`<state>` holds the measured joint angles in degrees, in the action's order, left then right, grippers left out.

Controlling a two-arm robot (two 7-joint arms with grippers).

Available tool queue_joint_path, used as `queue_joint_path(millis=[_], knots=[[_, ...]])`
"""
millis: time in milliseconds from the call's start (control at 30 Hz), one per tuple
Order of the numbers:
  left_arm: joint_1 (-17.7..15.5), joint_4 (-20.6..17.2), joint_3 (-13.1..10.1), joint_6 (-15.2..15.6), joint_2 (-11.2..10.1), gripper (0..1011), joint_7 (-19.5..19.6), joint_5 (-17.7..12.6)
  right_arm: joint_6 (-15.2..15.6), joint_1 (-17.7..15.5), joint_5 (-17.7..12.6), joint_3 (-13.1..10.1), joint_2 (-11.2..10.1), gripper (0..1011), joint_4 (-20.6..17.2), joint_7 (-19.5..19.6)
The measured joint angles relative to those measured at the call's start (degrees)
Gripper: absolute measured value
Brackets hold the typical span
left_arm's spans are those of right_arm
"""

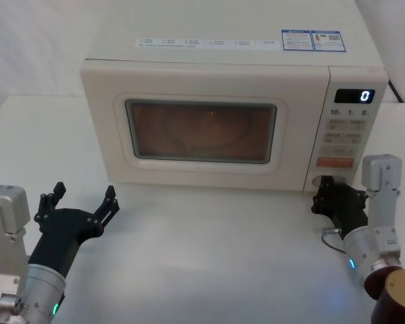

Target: Press the button to open the microwave door with one hand; close the microwave door with the other hand.

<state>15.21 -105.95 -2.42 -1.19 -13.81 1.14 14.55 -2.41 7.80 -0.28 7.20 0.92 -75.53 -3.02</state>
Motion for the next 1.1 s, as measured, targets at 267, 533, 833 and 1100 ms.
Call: queue_joint_path(millis=[267, 533, 833, 1100], knots=[[0.00, 0.00, 0.00, 0.00, 0.00, 1001, 0.00, 0.00, -0.06, 0.77, -0.23, -0.26, 0.16, 0, 0.92, -0.07], [0.00, 0.00, 0.00, 0.00, 0.00, 1001, 0.00, 0.00, -0.02, 0.58, -0.61, -0.47, 0.07, 0, 0.62, -0.37], [0.00, 0.00, 0.00, 0.00, 0.00, 1001, 0.00, 0.00, 0.65, -2.31, -1.04, -0.53, -0.94, 0, -3.67, -1.15], [0.00, 0.00, 0.05, 0.00, 0.00, 1001, -0.03, 0.00, 1.10, -7.35, -0.86, -0.15, -2.87, 0, -9.47, -2.05]])
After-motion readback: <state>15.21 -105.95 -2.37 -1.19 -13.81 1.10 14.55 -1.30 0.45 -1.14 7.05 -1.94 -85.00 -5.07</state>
